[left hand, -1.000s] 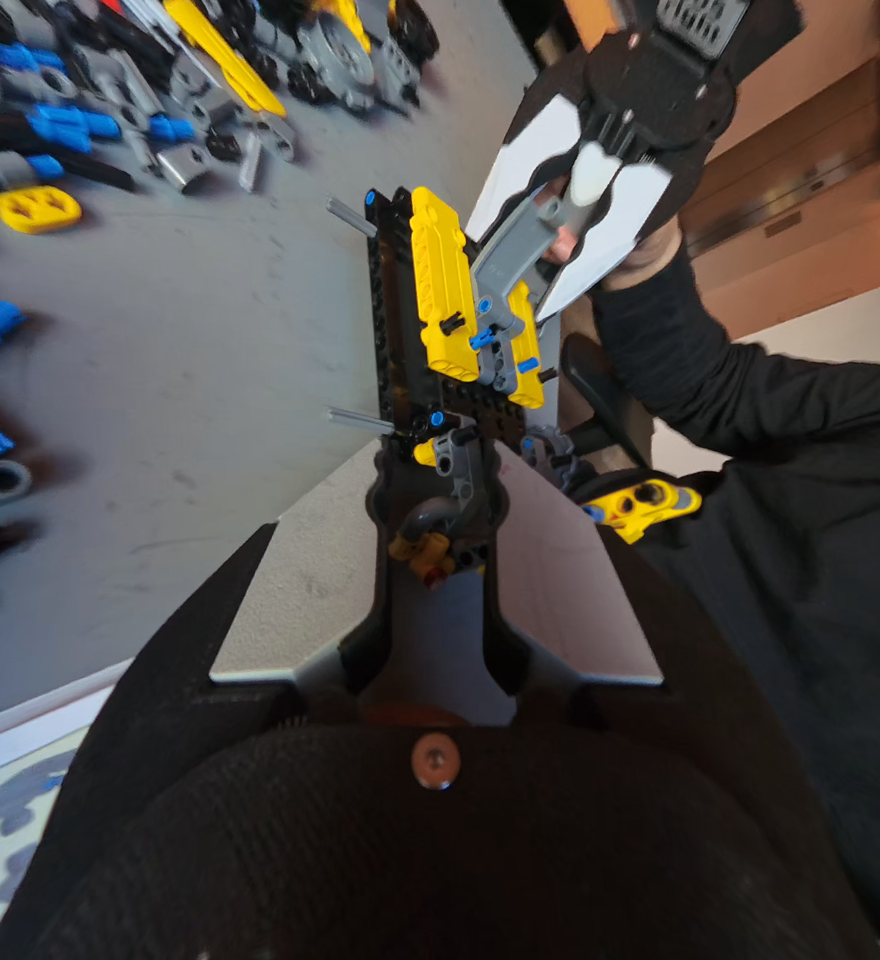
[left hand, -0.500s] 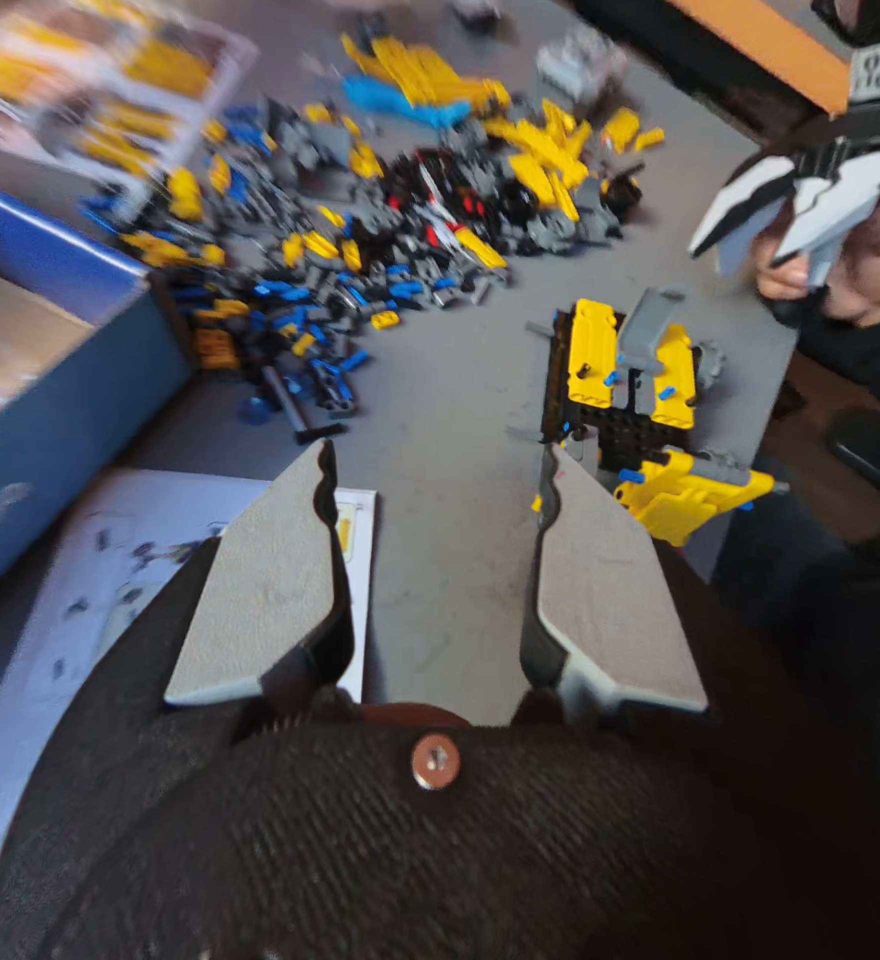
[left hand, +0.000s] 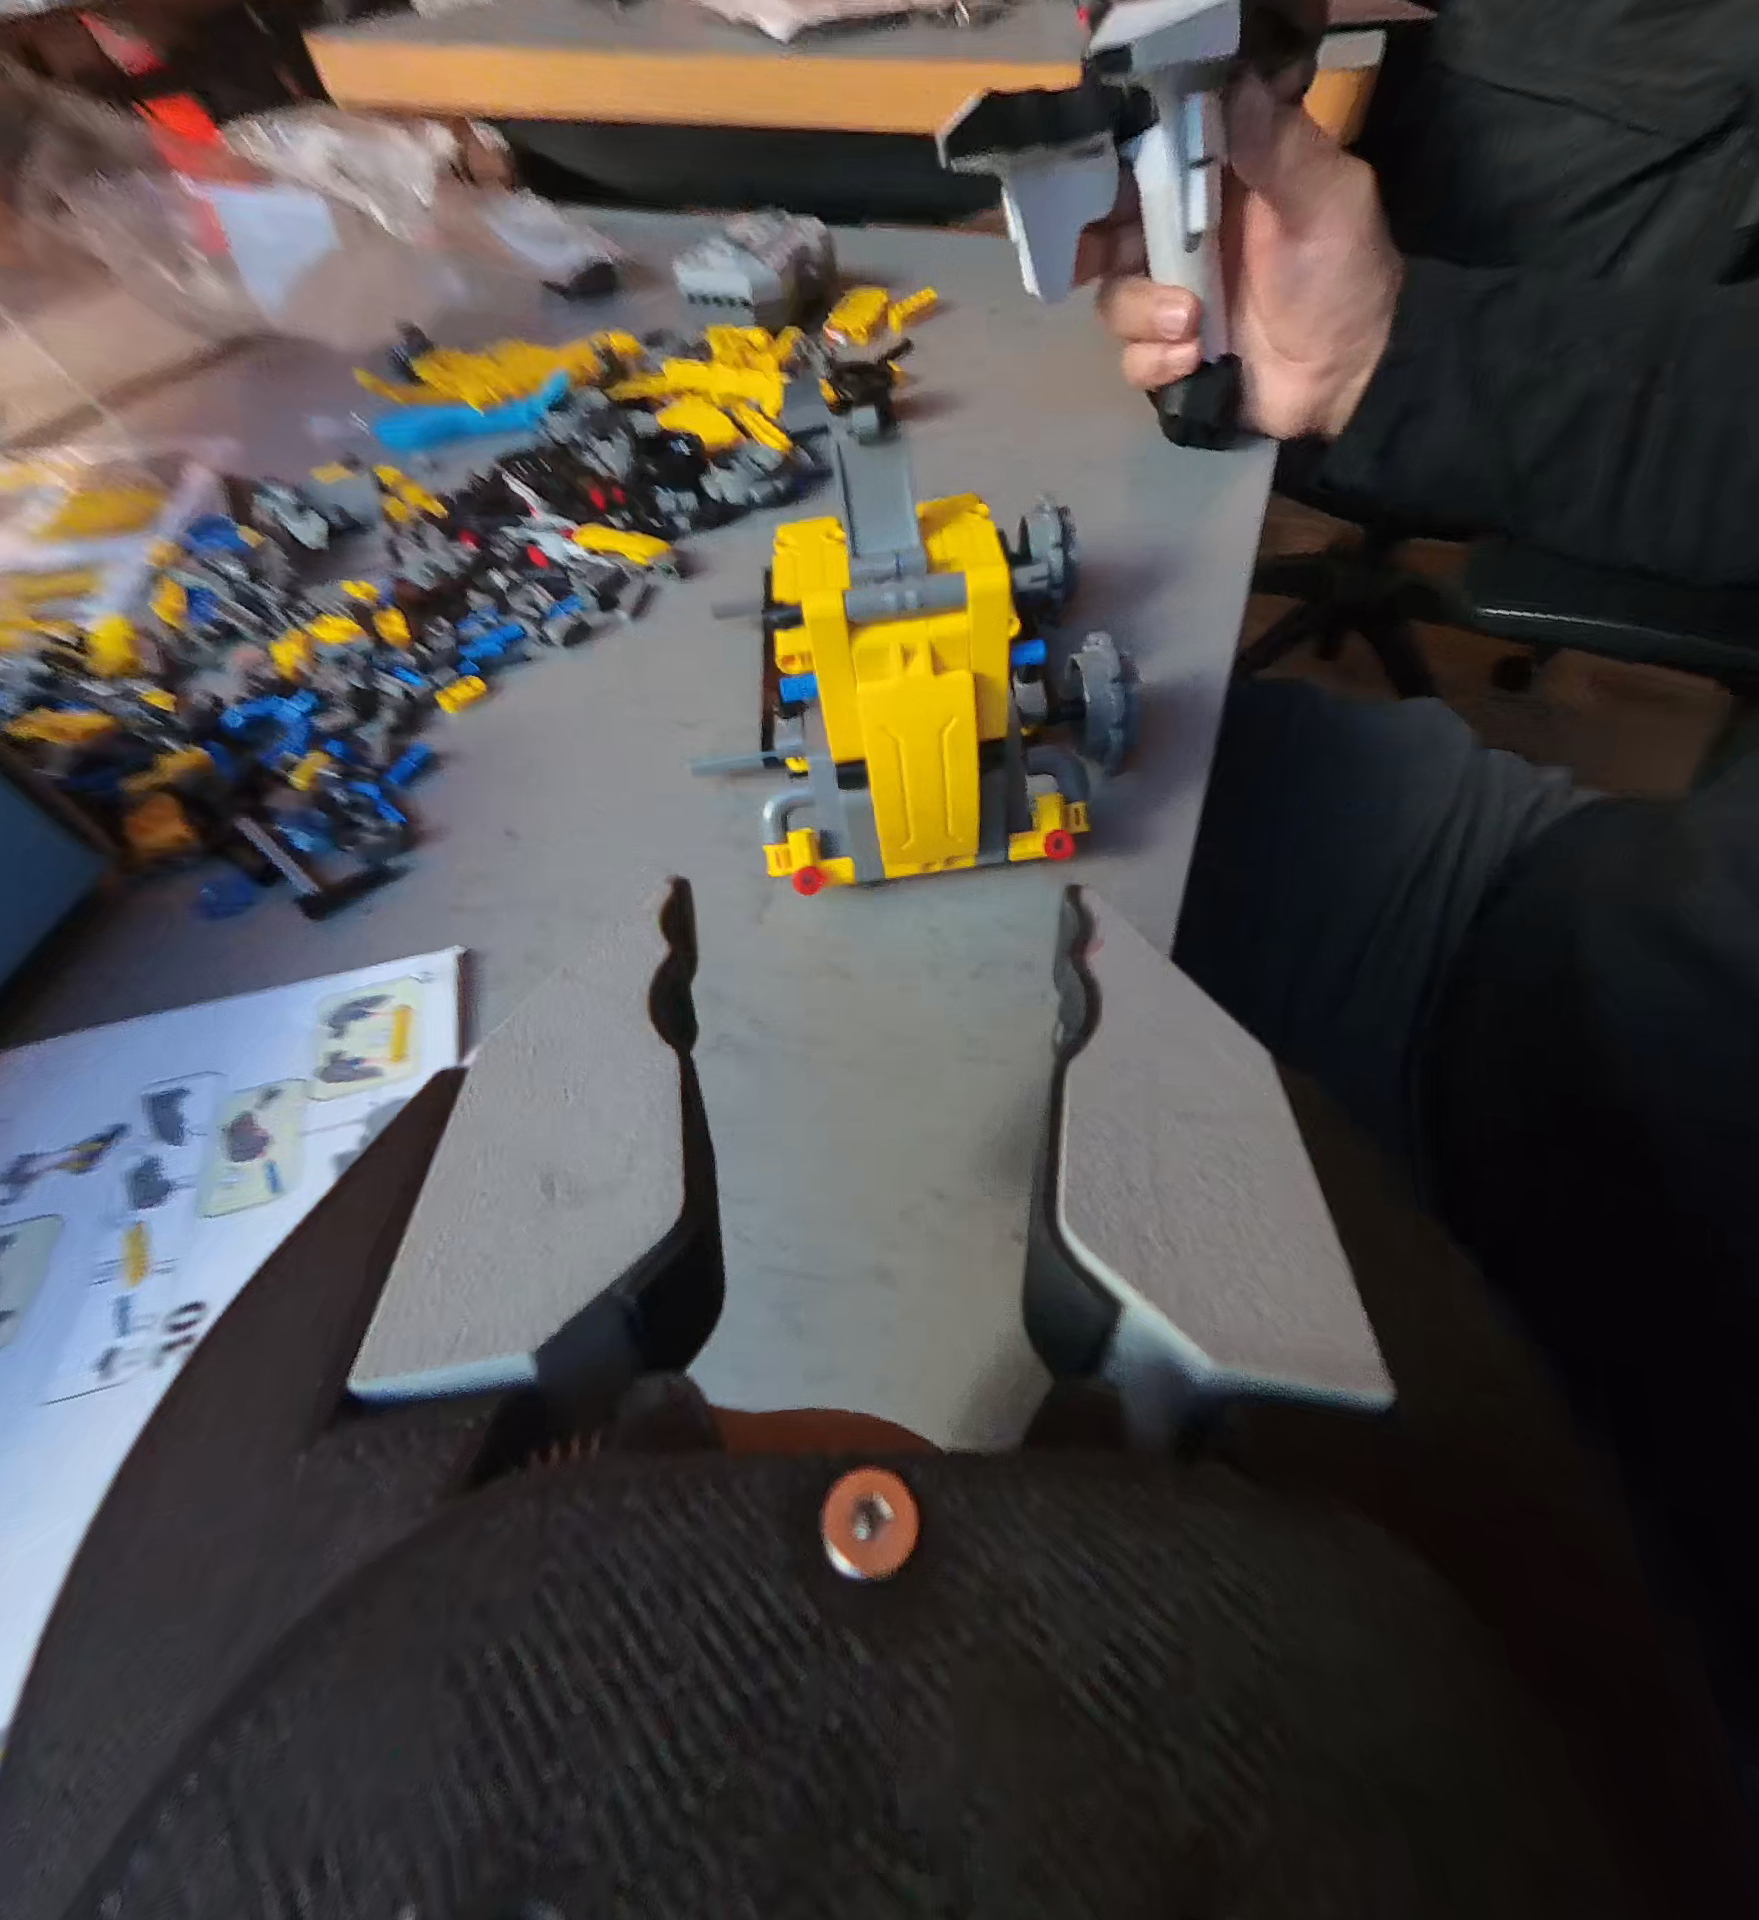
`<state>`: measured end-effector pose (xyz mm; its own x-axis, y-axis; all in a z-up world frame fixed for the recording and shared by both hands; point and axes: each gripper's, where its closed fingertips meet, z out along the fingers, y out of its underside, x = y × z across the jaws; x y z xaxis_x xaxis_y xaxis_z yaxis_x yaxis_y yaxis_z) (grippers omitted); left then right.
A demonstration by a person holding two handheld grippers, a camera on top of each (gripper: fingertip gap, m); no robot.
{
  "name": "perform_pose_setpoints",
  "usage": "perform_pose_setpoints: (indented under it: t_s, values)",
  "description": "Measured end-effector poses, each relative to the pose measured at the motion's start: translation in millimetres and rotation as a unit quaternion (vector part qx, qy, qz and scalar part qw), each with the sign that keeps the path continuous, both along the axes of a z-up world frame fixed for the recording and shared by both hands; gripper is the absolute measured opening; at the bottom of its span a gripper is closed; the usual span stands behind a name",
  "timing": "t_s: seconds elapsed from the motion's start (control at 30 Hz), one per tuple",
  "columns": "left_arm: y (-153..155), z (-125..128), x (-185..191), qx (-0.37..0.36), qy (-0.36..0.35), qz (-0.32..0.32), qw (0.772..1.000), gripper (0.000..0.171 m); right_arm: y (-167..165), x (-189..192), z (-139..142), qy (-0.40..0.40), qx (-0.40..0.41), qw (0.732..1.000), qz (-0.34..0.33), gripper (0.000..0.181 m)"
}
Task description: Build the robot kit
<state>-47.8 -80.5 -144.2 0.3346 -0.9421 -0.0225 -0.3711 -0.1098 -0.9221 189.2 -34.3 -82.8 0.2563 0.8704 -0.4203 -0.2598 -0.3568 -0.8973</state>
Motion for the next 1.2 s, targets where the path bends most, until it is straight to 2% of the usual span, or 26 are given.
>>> perform_pose_setpoints:
  t_s: [0.1,0.27,0.43,0.53,0.8,0.93,1.07,1.2]
  values:
    - [0,-2,0,-0.060,-0.013,-0.019,0.998,0.068,3,0,-1,-0.009,0.005,1.000,-0.015,0.048]
    - [8,13,-9,-0.082,-0.079,-0.003,0.994,0.056,4,-2,-4,-0.042,0.026,0.998,-0.046,0.051]
    - [13,10,-9,-0.128,-0.087,-0.006,0.988,0.052,7,-6,-9,-0.067,0.025,0.996,-0.052,0.052]
    - [19,13,-10,-0.122,-0.097,-0.004,0.988,0.048,7,-6,-10,-0.074,0.027,0.995,-0.057,0.053]
    - [17,0,-1,-0.148,-0.056,-0.030,0.987,0.055,7,-4,-7,-0.068,0.035,0.995,-0.063,0.056]
    - [18,-9,3,-0.151,-0.026,-0.021,0.988,0.056,6,-3,-6,-0.065,0.040,0.995,-0.068,0.056]
    - [15,-5,19,-0.181,-0.053,-0.024,0.982,0.056,5,-4,-6,-0.066,0.039,0.995,-0.064,0.056]
    - [21,0,28,-0.174,-0.072,-0.003,0.982,0.054,4,-5,-6,-0.069,0.042,0.995,-0.063,0.056]
